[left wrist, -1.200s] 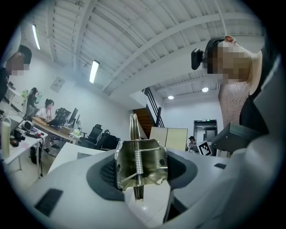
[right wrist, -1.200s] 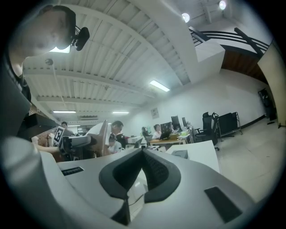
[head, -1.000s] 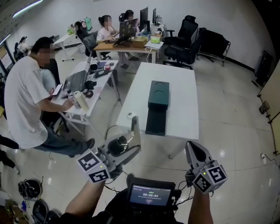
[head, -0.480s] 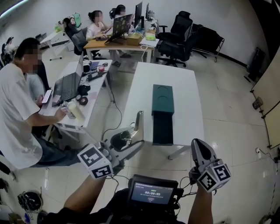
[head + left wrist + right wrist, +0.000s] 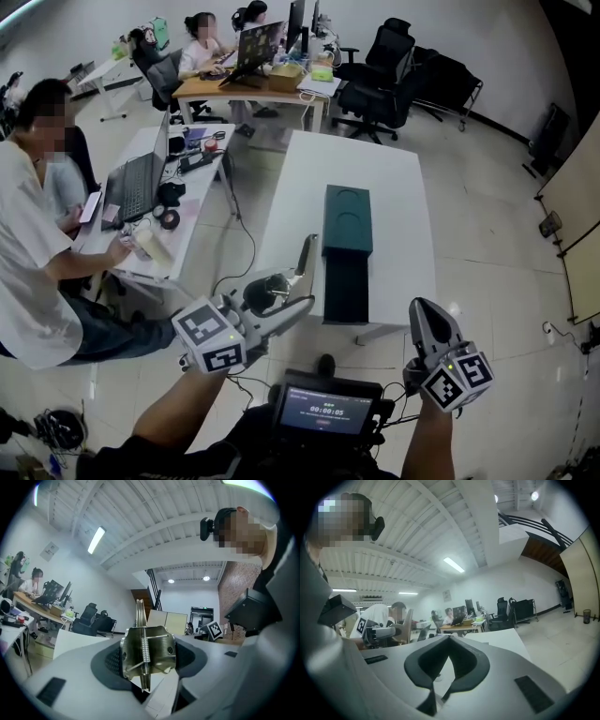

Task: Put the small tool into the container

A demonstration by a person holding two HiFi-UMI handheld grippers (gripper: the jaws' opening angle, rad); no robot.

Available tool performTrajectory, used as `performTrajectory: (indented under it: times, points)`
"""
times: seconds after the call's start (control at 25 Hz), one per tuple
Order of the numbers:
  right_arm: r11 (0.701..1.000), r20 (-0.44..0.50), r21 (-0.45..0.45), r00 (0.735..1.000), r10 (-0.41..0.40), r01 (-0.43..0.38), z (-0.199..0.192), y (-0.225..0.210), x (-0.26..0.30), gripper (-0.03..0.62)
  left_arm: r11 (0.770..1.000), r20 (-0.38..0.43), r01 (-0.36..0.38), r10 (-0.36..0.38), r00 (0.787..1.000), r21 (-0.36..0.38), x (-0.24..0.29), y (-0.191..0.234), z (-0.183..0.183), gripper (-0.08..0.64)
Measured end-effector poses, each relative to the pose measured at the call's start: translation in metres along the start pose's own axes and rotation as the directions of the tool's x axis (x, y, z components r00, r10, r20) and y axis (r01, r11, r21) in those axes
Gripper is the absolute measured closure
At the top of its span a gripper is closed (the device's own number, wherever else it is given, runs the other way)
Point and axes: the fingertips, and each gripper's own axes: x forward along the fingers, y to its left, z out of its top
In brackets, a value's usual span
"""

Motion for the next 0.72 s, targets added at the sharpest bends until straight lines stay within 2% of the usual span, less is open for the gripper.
performTrajectory:
  times: [0.12,0.2,0.4,0.48,0.6,0.72]
  points:
    - [1.000,0.004,0.009,1.000,0.019,-0.019,0.007,-0.025,0.022,0.581,0.999,0.001,-0.023,0.023,1.000,-0.022,0.021,0.020,0.003,0.311]
    - [0.999,0.010,0.005,0.999,0.040,-0.040,0.014,-0.044,0.035,0.581,0.999,-0.007,-0.052,0.052,0.999,-0.013,0.038,0.031,0.005,0.311]
    - [0.995,0.021,0.005,0.995,0.100,-0.100,0.034,-0.102,0.059,0.581,0.992,-0.022,-0.071,0.074,0.997,0.100,0.099,0.041,0.011,0.311]
    - [0.992,0.020,0.005,0.991,0.130,-0.130,0.037,-0.120,0.071,0.581,0.982,-0.041,-0.072,0.081,0.996,0.172,0.122,0.050,0.002,0.311]
    - [0.987,0.001,-0.007,0.987,0.161,-0.161,0.034,-0.144,0.089,0.581,0.959,-0.115,-0.028,0.063,0.991,0.284,0.154,0.062,-0.023,0.311]
    - [0.985,-0.019,-0.012,0.985,0.172,-0.172,0.026,-0.158,0.101,0.581,0.930,-0.211,0.068,0.010,0.977,0.360,0.182,0.073,-0.051,0.311]
